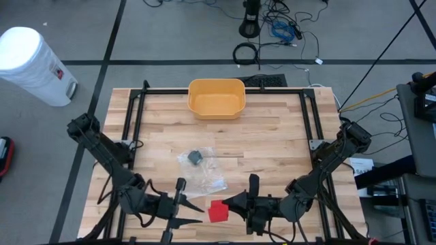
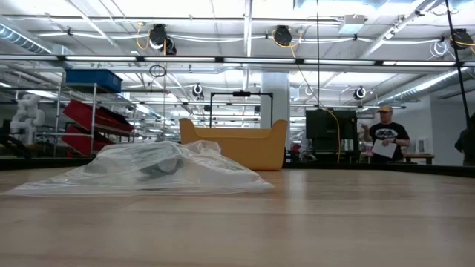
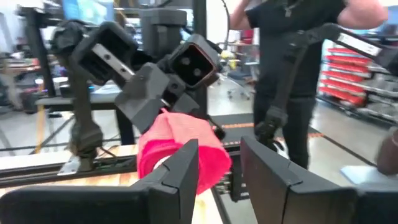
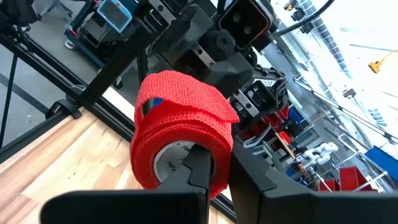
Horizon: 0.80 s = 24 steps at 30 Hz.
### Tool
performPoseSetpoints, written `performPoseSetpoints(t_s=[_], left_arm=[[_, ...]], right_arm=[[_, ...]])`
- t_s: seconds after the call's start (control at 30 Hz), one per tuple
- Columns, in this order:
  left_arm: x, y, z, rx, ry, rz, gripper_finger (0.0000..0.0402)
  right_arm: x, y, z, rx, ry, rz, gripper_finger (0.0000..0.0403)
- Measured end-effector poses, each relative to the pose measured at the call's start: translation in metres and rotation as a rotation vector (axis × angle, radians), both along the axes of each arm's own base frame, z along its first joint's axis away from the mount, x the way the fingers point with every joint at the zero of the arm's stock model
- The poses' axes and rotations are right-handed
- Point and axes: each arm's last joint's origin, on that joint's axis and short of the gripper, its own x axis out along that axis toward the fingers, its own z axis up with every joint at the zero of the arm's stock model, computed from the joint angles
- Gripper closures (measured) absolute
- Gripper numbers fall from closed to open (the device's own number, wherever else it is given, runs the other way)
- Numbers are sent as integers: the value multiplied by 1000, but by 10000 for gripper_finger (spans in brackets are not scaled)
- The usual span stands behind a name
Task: Roll bandage
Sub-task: Roll the red bandage
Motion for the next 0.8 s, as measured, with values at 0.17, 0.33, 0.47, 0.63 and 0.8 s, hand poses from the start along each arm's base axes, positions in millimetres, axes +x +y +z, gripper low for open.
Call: performPoseSetpoints(t_s=[0.17, 0.33, 0.47, 0.63, 0.8], left_arm=[[0, 1, 1, -9, -1, 71, 276], [0, 0, -1, -1, 4, 47, 261], [3, -2, -6, 6, 11, 50, 211], [9, -2, -10, 0, 8, 102, 158], [13, 0, -10, -14, -12, 119, 148]], right_arm=[[0, 0, -1, -17, 5, -1, 374], [0, 0, -1, -20, 6, -2, 374], [0, 0, -1, -20, 7, -2, 374], [0, 0, -1, -21, 7, -2, 374], [0, 0, -1, -24, 11, -4, 374]])
